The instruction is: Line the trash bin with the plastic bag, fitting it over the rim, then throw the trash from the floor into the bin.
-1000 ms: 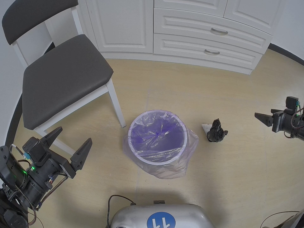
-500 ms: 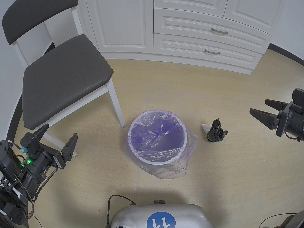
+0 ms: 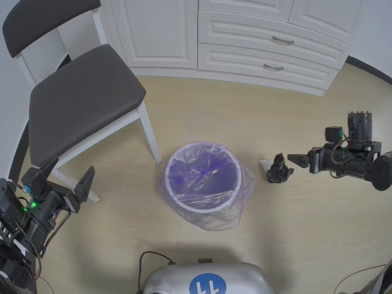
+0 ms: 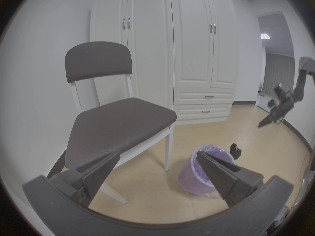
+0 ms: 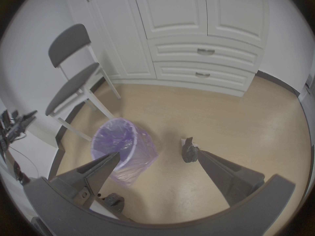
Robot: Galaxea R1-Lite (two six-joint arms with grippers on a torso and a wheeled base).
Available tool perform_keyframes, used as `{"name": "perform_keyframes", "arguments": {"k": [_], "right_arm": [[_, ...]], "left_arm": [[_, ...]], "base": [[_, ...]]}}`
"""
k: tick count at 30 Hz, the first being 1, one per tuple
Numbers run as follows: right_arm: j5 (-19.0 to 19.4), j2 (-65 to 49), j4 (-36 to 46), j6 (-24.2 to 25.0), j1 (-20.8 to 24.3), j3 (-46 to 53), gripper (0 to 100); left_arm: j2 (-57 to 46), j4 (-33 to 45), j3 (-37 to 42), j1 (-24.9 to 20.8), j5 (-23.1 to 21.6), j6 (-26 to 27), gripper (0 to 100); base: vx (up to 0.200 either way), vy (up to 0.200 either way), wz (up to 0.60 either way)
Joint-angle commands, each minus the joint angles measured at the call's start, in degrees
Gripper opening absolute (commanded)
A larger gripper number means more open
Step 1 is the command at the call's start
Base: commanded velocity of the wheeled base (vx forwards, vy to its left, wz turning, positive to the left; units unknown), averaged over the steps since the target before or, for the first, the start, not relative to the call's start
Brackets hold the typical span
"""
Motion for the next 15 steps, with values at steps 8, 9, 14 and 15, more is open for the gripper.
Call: {"name": "perform_keyframes", "arguments": {"k": [8, 9, 14, 15], "right_arm": [[-1.0, 28.4, -12.3, 0.2, -3.8, -6.8, 100], [-1.0, 30.8, -13.2, 0.4, -4.4, -8.7, 100], [-4.2, 35.9, -16.8, 0.7, -5.9, -13.8, 100], [-4.9, 37.4, -18.0, 1.4, -6.1, -14.9, 100]], "left_arm": [[-9.6, 0.1, 1.1, -1.2, -0.3, -1.6, 100], [-10.3, 0.1, 1.0, -1.3, -0.3, -1.4, 100], [-11.9, 0.2, 1.6, -1.3, 0.1, -1.3, 100], [-12.9, 0.2, 1.6, -1.3, 0.1, -1.6, 100]], "base": [[0.000, 0.000, 0.00], [0.000, 0.000, 0.00], [0.000, 0.000, 0.00], [0.000, 0.000, 0.00]]}}
